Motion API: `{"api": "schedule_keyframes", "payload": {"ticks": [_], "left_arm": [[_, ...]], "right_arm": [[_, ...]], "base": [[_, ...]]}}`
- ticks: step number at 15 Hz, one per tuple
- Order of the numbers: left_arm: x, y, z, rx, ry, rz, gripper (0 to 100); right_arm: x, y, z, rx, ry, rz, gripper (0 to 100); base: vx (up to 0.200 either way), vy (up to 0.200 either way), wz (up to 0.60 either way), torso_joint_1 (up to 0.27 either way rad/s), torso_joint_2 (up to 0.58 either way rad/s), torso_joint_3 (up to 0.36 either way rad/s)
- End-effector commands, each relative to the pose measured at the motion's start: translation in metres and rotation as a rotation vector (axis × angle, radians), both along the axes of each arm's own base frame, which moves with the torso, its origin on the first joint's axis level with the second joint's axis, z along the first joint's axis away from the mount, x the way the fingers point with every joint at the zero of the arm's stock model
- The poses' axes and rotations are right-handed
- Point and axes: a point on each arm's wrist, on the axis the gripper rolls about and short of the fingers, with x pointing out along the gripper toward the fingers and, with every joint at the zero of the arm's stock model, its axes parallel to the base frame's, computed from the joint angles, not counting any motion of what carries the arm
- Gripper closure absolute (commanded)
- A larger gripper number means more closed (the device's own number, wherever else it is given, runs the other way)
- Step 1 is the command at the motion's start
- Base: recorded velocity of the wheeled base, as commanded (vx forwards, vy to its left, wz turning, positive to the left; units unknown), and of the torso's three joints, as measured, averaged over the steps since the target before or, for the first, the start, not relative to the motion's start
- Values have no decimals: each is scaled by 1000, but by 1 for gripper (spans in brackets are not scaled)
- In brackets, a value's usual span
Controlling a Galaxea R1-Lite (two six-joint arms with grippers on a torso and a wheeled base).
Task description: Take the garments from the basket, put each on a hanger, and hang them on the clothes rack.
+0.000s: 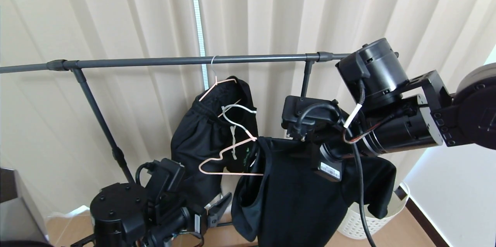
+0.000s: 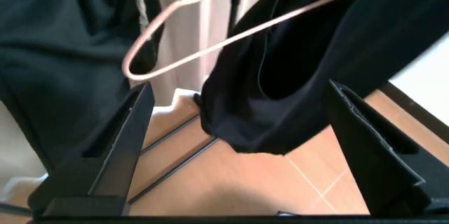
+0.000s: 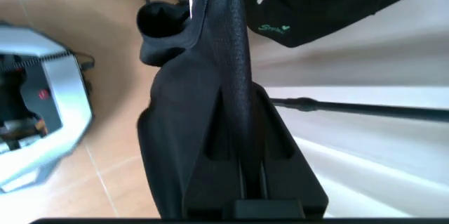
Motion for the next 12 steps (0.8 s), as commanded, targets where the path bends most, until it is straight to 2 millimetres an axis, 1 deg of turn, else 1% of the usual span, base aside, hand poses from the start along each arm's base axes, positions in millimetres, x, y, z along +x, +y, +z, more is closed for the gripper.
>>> {"api": "schedule_keyframes", "payload": {"ticks": [1, 4, 7, 12], "left_arm": [[12, -13, -13, 10, 20, 46, 0], [17, -19, -20, 13, 33, 83, 0], [12, -22, -22, 21, 39, 64, 0], [4, -24, -24, 34, 53, 33, 0]], "right_arm": [[-13, -6, -8, 23, 7, -7, 100], [-19, -2, -9, 59, -15, 3, 100], [-21, 1, -11, 83, 16, -22, 100], [-24, 1, -6, 97, 7, -15, 100]], "base": [[0, 0, 0, 0, 0, 0], [0, 0, 0, 0, 0, 0], [0, 0, 0, 0, 0, 0], [0, 0, 0, 0, 0, 0]]}}
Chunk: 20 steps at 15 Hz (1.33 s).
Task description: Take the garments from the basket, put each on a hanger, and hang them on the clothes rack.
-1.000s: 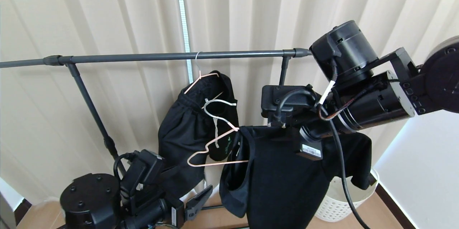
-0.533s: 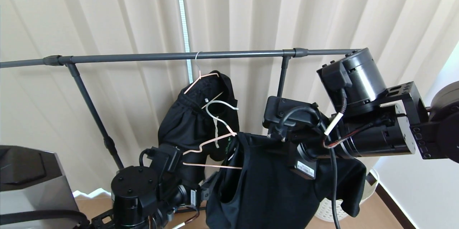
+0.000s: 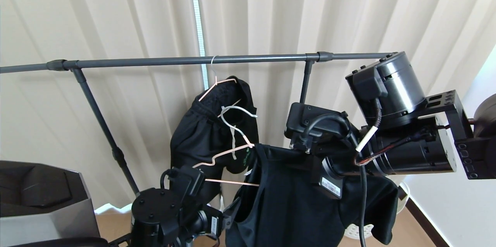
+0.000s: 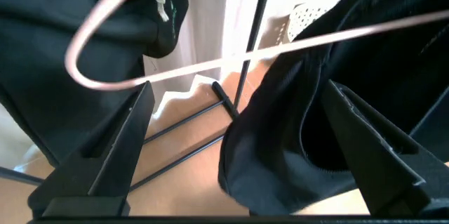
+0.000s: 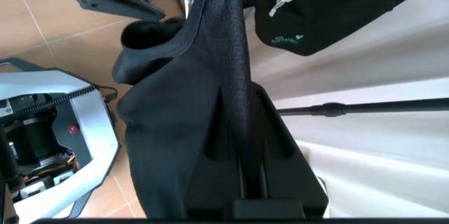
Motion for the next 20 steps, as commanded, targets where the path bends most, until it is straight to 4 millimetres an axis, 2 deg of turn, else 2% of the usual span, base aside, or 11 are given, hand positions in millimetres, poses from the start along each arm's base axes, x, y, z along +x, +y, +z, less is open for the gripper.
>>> {"api": "schedule_keyframes", "payload": {"ticks": [1, 5, 15, 16, 20], "left_arm": [[-4, 0, -1, 3, 1, -11, 0], [-7, -2, -10, 8, 1, -28, 0], [-8, -5, -15, 21, -5, -25, 0], [-9, -4, -15, 27, -4, -22, 100], [-11, -2, -15, 45, -9, -30, 100]], "right_arm": [[-2, 0, 3, 10, -4, -1, 100], [-7, -1, 8, 53, -9, -14, 100], [-19, -10, 18, 109, 3, -37, 100], [-20, -11, 16, 105, 7, -39, 100], [-24, -17, 14, 131, -1, -53, 100]], "base": [[0, 0, 0, 0, 0, 0], [0, 0, 0, 0, 0, 0], [0, 0, 0, 0, 0, 0], [0, 0, 0, 0, 0, 0], [0, 0, 0, 0, 0, 0]]}}
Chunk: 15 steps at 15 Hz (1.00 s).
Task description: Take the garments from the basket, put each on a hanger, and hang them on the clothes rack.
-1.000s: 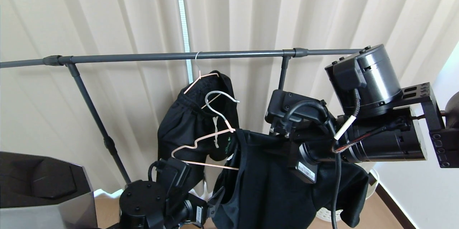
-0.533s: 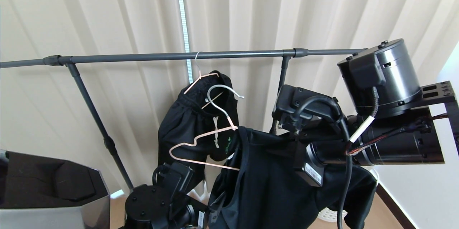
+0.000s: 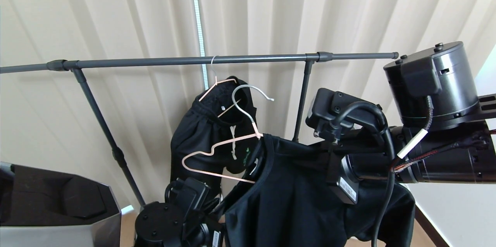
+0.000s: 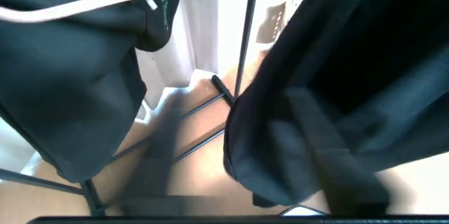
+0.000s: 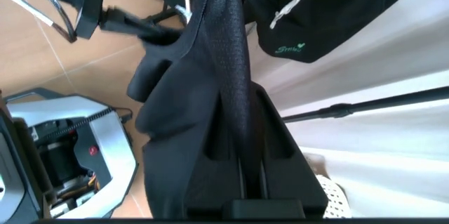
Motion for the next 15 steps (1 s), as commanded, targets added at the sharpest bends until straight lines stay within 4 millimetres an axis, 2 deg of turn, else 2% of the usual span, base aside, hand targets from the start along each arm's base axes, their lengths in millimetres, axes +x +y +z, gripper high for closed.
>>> {"api": "schedule_keyframes", "payload": {"ticks": [1, 3, 7, 10, 15], "left_arm": [[-2, 2, 2, 1, -3, 0, 100], [-2, 5, 6, 11, -21, -1, 100], [3, 10, 11, -1, -38, 24, 100], [6, 13, 11, -2, -37, 36, 100], [14, 22, 14, -9, -48, 84, 100]], "right_arm": [[-4, -4, 0, 29, 6, -18, 100], [-5, -8, -3, 34, 26, -37, 100], [-8, -29, -12, 36, 58, -70, 100], [-23, -44, -15, 59, 80, -92, 100], [-30, -57, -12, 90, 53, -111, 100]], "base": [[0, 0, 0, 0, 0, 0], [0, 0, 0, 0, 0, 0], [0, 0, 0, 0, 0, 0], [0, 0, 0, 0, 0, 0], [0, 0, 0, 0, 0, 0]]}}
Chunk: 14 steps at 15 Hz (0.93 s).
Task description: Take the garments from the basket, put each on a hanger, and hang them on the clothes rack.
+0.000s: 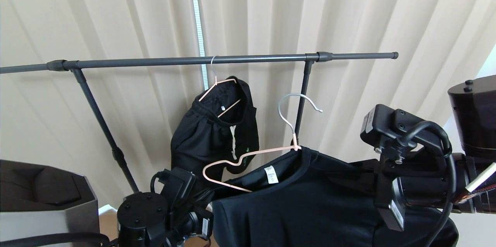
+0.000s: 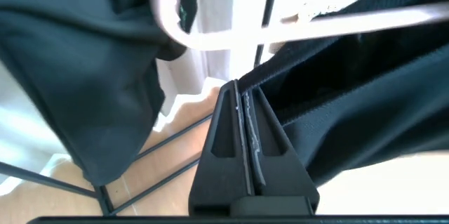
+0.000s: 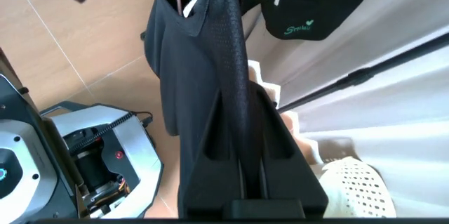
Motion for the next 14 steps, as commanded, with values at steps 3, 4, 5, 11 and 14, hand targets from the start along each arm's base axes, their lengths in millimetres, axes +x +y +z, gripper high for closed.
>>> {"api": "schedule_keyframes", "payload": {"ticks": [3, 4, 5, 11, 14], "left_arm": [[13, 12, 4, -6, -24, 63, 100], [15, 15, 6, 2, -34, 72, 100], [15, 15, 6, 3, -36, 74, 100], [17, 23, 27, -52, -105, 86, 100], [13, 24, 40, -84, -148, 81, 100]], "right_arm": [[-8, -7, 3, 5, -18, -1, 100], [-8, -7, 2, 2, -17, 1, 100], [-8, -8, 2, 2, -17, -1, 100], [-9, -8, -6, -48, -25, 30, 100], [-8, -7, -8, -53, -19, 30, 100]], "base": [[0, 0, 0, 0, 0, 0], [0, 0, 0, 0, 0, 0], [0, 0, 0, 0, 0, 0], [0, 0, 0, 0, 0, 0], [0, 0, 0, 0, 0, 0]]}}
